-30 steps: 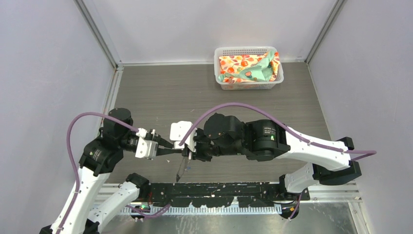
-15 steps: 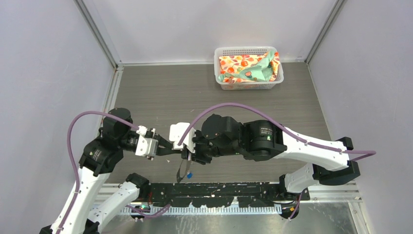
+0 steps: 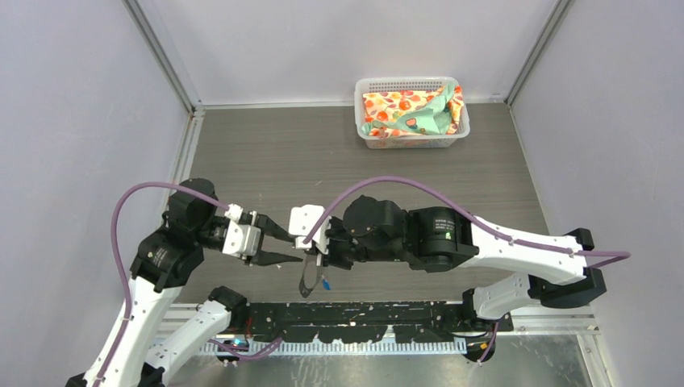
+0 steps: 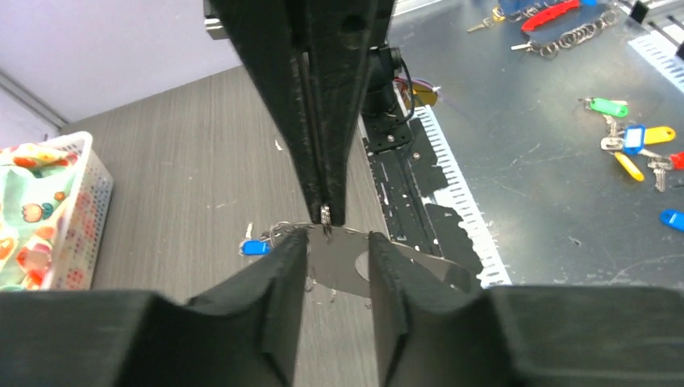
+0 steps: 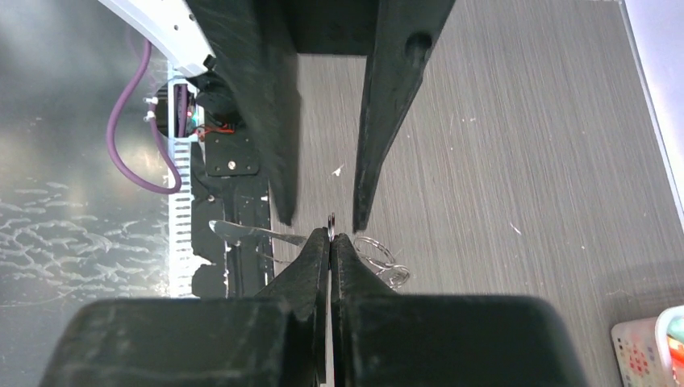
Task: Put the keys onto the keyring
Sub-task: Adjust the keyring.
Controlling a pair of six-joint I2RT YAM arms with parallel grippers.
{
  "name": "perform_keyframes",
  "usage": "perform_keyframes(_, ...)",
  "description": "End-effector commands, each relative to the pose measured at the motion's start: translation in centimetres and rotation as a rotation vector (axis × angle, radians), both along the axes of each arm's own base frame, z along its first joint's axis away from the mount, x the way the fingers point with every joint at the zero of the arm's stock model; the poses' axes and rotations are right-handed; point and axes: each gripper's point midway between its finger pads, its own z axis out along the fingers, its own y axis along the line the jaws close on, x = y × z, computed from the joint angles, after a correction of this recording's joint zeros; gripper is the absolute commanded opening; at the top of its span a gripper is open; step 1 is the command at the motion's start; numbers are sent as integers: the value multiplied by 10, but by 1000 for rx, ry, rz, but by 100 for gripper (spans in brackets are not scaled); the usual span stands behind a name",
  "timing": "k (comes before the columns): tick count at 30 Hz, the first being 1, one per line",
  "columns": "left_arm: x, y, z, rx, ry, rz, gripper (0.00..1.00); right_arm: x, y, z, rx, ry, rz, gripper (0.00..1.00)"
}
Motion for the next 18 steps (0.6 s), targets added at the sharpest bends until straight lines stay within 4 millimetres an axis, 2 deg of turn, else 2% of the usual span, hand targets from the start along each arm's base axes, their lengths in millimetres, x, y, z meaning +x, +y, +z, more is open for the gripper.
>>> perform_keyframes(1,-13,2,10,-35,-23,-43,42,7,-5,35,177,-9,-24,1)
perform_keyframes(4,-14,2,8,-40,-39,-50,45,5,-7,41,251,27,-10,1)
perform_keyframes(11,-3,1,6,-43,-70,-2,41,-1,-4,46,401,89,37,1)
perform_keyframes(18,12,-1,6,-45,-83,64,40,-10,1,46,436,103,99,1)
